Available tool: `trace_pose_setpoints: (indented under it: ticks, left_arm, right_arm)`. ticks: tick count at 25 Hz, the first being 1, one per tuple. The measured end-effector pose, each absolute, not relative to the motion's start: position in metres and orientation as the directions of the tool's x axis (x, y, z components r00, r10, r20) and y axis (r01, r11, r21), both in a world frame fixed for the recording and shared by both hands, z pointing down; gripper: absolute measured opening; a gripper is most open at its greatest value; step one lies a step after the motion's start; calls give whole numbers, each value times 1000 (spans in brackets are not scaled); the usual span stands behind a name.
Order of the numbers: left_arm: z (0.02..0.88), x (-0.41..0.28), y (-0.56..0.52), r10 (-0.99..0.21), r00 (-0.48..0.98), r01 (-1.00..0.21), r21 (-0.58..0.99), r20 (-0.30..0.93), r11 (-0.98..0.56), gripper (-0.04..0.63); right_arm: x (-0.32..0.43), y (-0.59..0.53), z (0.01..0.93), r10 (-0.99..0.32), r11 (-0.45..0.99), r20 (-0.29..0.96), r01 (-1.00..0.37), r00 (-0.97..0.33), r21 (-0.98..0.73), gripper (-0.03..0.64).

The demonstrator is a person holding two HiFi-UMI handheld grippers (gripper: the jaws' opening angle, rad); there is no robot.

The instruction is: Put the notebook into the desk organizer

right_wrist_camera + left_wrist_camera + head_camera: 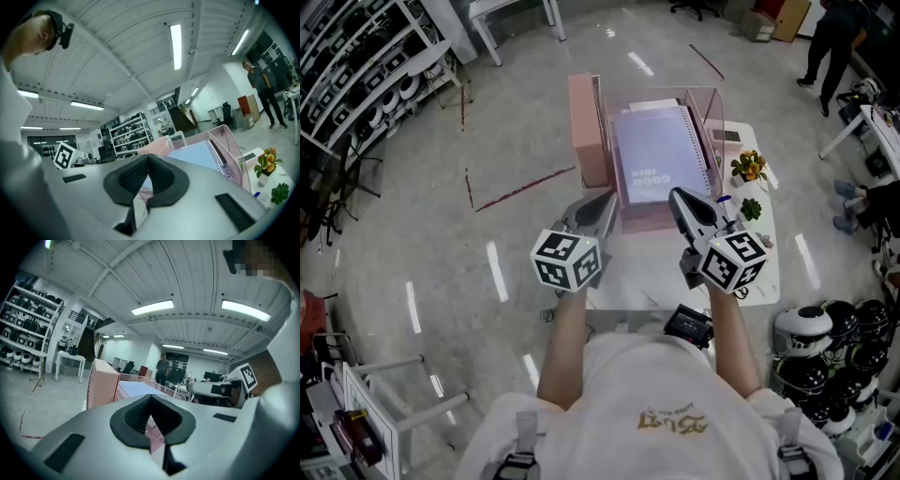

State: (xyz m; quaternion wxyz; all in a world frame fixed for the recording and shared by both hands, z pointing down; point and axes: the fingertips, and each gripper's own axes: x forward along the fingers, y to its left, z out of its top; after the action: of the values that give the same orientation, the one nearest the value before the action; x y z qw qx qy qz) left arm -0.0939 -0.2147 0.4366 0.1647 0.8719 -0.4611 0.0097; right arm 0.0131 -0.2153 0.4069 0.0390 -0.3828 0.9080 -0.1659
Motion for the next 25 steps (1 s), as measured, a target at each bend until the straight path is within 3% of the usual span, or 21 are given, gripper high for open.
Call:
trace_pose_setpoints:
  ticks: [25]
  left_arm:
    - [433, -87, -174, -819, 554, -820, 267, 147, -506, 14]
  right_arm:
    - [32, -165, 417, -796, 574, 90, -794, -599, -201, 11]
